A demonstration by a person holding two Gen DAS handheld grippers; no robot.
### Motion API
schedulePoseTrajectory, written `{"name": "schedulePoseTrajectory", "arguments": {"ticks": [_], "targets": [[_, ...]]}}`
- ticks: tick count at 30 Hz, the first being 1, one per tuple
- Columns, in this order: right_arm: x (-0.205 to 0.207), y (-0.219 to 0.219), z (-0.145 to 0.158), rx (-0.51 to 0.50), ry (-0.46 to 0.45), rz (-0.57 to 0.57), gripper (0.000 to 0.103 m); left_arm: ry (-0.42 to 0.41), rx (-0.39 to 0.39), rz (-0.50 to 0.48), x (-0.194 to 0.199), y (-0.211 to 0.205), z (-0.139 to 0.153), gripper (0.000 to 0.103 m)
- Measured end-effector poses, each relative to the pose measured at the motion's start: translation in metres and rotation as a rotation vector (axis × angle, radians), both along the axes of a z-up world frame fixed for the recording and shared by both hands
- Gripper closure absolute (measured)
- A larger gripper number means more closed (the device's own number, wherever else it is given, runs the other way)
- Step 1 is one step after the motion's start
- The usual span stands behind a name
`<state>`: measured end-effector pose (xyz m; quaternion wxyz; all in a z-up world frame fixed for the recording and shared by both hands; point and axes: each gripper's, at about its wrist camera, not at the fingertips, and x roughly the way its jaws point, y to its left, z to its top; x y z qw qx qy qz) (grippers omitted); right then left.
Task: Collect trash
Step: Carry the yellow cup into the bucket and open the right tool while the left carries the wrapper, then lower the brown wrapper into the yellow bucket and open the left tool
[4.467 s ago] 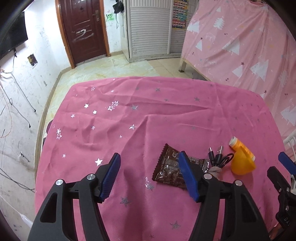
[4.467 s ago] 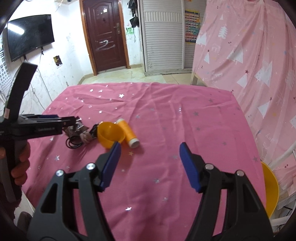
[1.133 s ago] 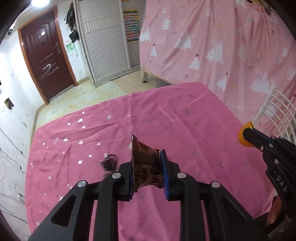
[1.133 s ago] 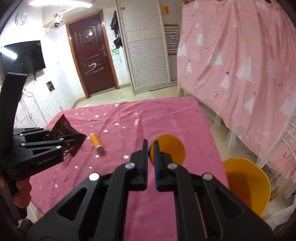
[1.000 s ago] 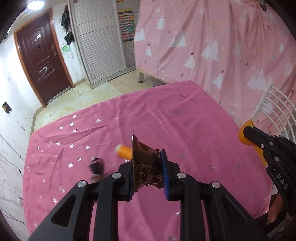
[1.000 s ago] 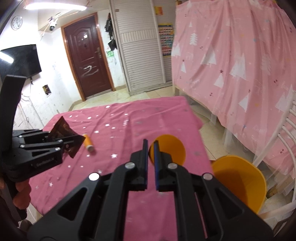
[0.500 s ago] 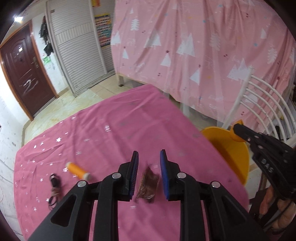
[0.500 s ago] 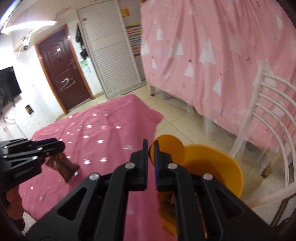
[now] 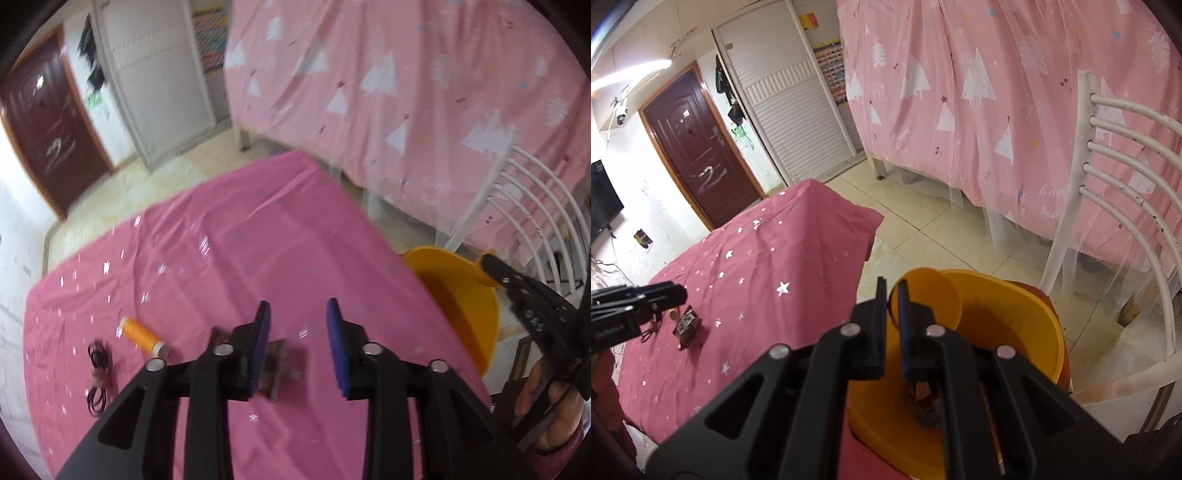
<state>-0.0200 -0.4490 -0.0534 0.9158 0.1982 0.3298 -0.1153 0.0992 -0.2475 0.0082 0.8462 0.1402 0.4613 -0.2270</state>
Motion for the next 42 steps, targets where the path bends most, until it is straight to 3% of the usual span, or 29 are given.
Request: {"name": "schedulePoseTrajectory", "arguments": {"ticks": [2, 4, 12, 18, 20, 22, 24, 26, 30, 32, 42], "targets": [[0.001, 0.001, -0.002, 0.001, 0.008, 0.001, 0.098, 0.024, 0.015, 0.034, 0.008, 0.012, -0.008, 0.054], [0.002, 0.002, -0.004, 0.0, 0.015, -0.001, 0.098, 0.031, 0.023, 0.046, 0.011, 0.019, -0.014, 0.049], [0.006, 0.001, -0.011, 0.01, 0.041, 0.0, 0.098, 0.072, 0.066, 0.07, 0.02, 0.038, -0.036, 0.046], [0.008, 0.0, -0.016, 0.019, 0.066, 0.004, 0.098, 0.091, 0.047, 0.057, 0.025, 0.038, -0.045, 0.045], [0.009, -0.001, -0.017, 0.019, 0.074, 0.001, 0.097, 0.086, 0.043, 0.045, 0.021, 0.034, -0.046, 0.052], [0.01, 0.0, -0.017, 0.02, 0.084, 0.006, 0.086, 0.073, 0.041, 0.017, 0.014, 0.03, -0.044, 0.067], [0.009, 0.001, -0.016, 0.015, 0.086, 0.008, 0.053, 0.057, 0.052, 0.004, 0.009, 0.025, -0.042, 0.08], [0.009, 0.003, -0.015, 0.013, 0.085, 0.007, 0.039, 0.043, 0.061, -0.009, 0.003, 0.02, -0.04, 0.085], [0.006, 0.003, -0.011, 0.002, 0.075, 0.002, 0.038, 0.022, 0.055, -0.009, -0.003, 0.016, -0.035, 0.088], [0.005, 0.001, -0.01, 0.005, 0.072, -0.005, 0.037, 0.018, 0.043, -0.007, -0.004, 0.013, -0.029, 0.094], [-0.012, -0.017, 0.002, 0.03, 0.013, -0.074, 0.029, -0.02, 0.009, -0.096, -0.024, -0.037, -0.004, 0.094]]}}
